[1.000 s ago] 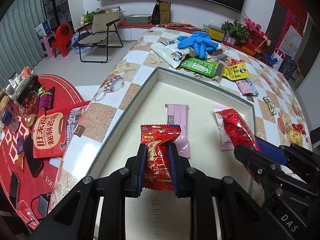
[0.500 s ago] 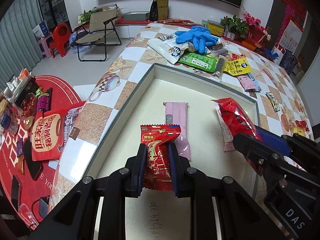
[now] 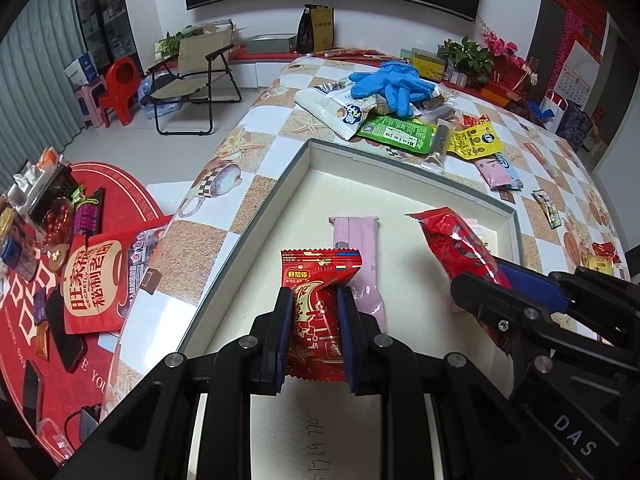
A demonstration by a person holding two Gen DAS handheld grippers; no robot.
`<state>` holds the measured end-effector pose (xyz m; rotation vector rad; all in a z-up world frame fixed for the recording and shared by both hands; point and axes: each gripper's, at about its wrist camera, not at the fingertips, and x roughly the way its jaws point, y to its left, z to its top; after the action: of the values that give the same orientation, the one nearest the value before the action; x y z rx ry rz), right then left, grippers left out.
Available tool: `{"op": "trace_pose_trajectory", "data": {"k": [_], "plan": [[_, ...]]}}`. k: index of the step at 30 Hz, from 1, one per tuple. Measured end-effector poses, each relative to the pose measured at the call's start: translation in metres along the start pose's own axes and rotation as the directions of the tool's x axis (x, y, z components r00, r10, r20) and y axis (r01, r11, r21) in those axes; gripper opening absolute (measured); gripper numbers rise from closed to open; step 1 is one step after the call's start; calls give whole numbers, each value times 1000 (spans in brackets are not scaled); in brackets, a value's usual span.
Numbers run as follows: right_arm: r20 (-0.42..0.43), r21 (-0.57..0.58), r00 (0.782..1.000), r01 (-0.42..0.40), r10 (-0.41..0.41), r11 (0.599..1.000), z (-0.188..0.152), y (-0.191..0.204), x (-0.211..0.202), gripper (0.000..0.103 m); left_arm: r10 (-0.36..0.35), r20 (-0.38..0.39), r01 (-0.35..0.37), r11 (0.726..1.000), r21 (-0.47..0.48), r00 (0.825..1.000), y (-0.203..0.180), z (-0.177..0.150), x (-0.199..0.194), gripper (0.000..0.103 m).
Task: Organize snacks
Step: 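Lower both snacks into the white tray and open both tools, then withdraw both tools from the tray back over the snack pile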
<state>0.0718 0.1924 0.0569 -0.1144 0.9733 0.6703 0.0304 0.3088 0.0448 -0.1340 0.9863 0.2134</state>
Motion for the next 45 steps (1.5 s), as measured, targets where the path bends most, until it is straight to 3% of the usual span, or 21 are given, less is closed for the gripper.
{"op": "trace_pose_trajectory", "data": {"k": [18, 22, 23, 24, 25, 26, 27, 29, 35, 40, 45], "plan": [[-21, 7, 1000, 14, -13, 1000, 6, -1, 11, 23, -14, -45, 13, 999, -29, 999, 9, 1, 14, 25], [-52, 37, 999, -2, 4, 999, 10, -5, 18, 23, -6, -42, 4, 999, -50, 999, 13, 1, 12, 59], [-51, 51, 999, 0, 2, 999, 11, -8, 18, 23, -5, -29, 3, 999, -48, 1000, 13, 0, 9, 59], [-56, 64, 998, -6, 9, 998, 11, -10, 18, 28, -1, -25, -1, 999, -45, 1000, 13, 0, 6, 60], [-61, 77, 998, -9, 13, 997, 10, -12, 18, 41, -4, -21, 3, 999, -46, 1000, 13, 0, 4, 61], [-53, 92, 999, -7, 12, 996, 10, -16, 15, 77, -15, -15, 14, 998, -53, 1000, 14, 0, 0, 63], [-24, 105, 999, -20, 23, 994, 9, -20, 7, 91, -20, -10, 19, 998, -58, 1000, 14, -1, -2, 65], [61, 102, 998, -30, 23, 994, 4, -25, -14, 91, -34, -1, 34, 997, -71, 999, 14, -3, -8, 68], [173, 152, 985, -7, -20, 988, -36, -67, -76, 93, -109, 19, 109, 994, -23, 994, -24, -21, -29, 69], [137, 216, 979, 120, -152, 969, -99, -124, -106, 96, -197, 16, 195, 977, 84, 980, -93, -46, -52, 76], [59, 286, 947, 286, -315, 914, -163, -191, -136, 96, -272, -53, 277, 942, 190, 961, -170, -70, -52, 77]]}}
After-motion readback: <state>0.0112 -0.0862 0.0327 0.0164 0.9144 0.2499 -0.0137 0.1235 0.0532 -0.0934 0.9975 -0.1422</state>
